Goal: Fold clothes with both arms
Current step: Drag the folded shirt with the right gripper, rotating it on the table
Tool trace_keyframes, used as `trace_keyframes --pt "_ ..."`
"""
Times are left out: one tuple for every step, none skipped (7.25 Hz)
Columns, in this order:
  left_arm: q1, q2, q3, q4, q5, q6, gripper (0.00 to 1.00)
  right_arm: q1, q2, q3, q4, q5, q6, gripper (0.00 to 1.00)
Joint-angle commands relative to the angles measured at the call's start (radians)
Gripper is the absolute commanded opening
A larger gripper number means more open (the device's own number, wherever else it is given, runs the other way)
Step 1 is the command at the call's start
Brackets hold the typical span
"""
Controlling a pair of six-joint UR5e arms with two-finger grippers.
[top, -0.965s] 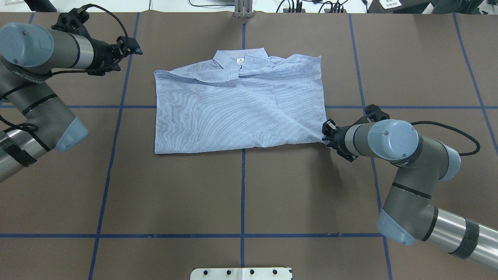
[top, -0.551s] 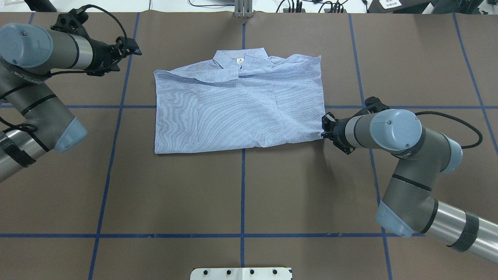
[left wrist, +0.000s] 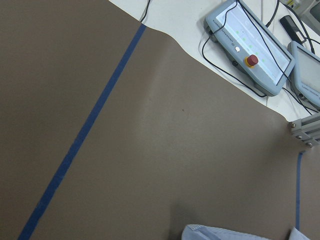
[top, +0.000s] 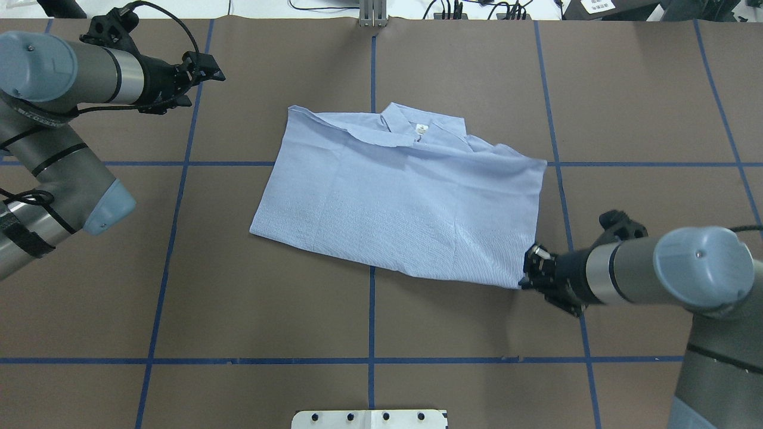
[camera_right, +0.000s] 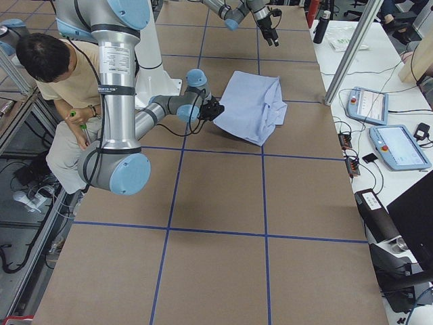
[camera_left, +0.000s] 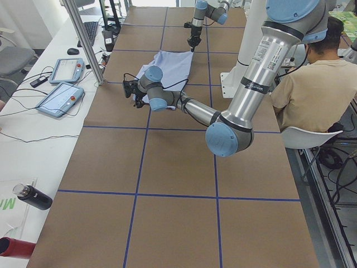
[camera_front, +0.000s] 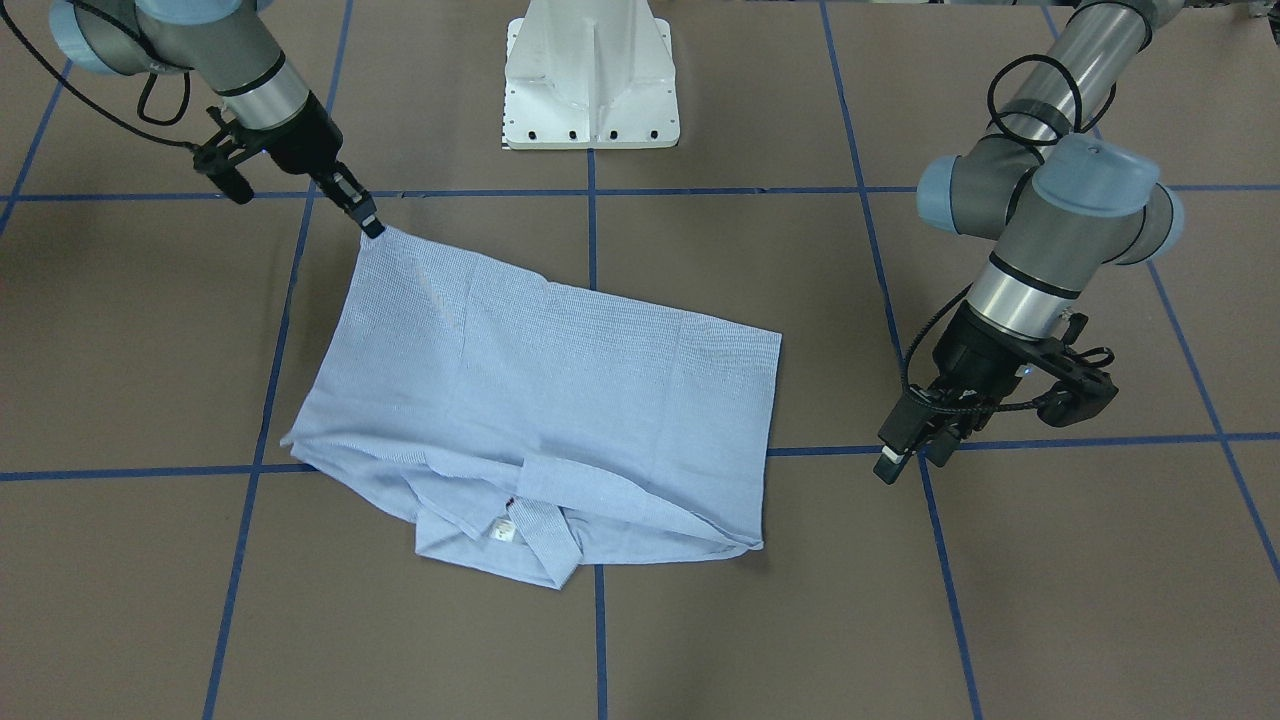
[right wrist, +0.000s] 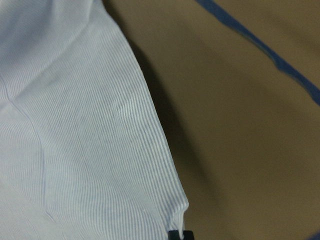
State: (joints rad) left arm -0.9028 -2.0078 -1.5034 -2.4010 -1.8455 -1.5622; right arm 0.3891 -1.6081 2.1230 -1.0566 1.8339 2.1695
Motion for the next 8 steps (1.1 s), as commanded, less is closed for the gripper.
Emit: trace_keyframes --pt "0.060 -0.002 -0.035 0.000 0.006 -0.044 1.00 -0.186 -0.047 0.111 -0.002 0.200 0.006 0.00" --pt "0.067 -0.003 -0.050 0.000 0.005 -0.077 1.00 -0.218 -0.074 0.126 -0.002 0.313 0.006 0.44" --pt "0.114 -0.003 -0.072 0.002 0.006 -0.126 0.99 -0.266 -0.078 0.126 -0.002 0.315 0.009 0.99" --pt "0.133 -0.002 -0.108 0.014 0.006 -0.127 0.98 -0.263 -0.078 0.124 -0.002 0.314 0.009 1.00" --pt "0.162 0.015 -0.165 0.060 0.000 -0.127 0.98 -0.195 -0.072 0.129 0.000 0.317 0.009 1.00" --pt "0.230 0.029 -0.222 0.100 0.005 -0.139 0.98 -0.085 -0.067 0.135 0.000 0.321 0.007 1.00" --pt "0.310 0.085 -0.295 0.176 0.024 -0.192 0.99 0.029 -0.027 0.108 0.000 0.323 -0.006 1.00" --pt "0.391 0.092 -0.308 0.215 0.119 -0.228 0.99 0.163 0.088 0.018 0.000 0.327 -0.019 1.00"
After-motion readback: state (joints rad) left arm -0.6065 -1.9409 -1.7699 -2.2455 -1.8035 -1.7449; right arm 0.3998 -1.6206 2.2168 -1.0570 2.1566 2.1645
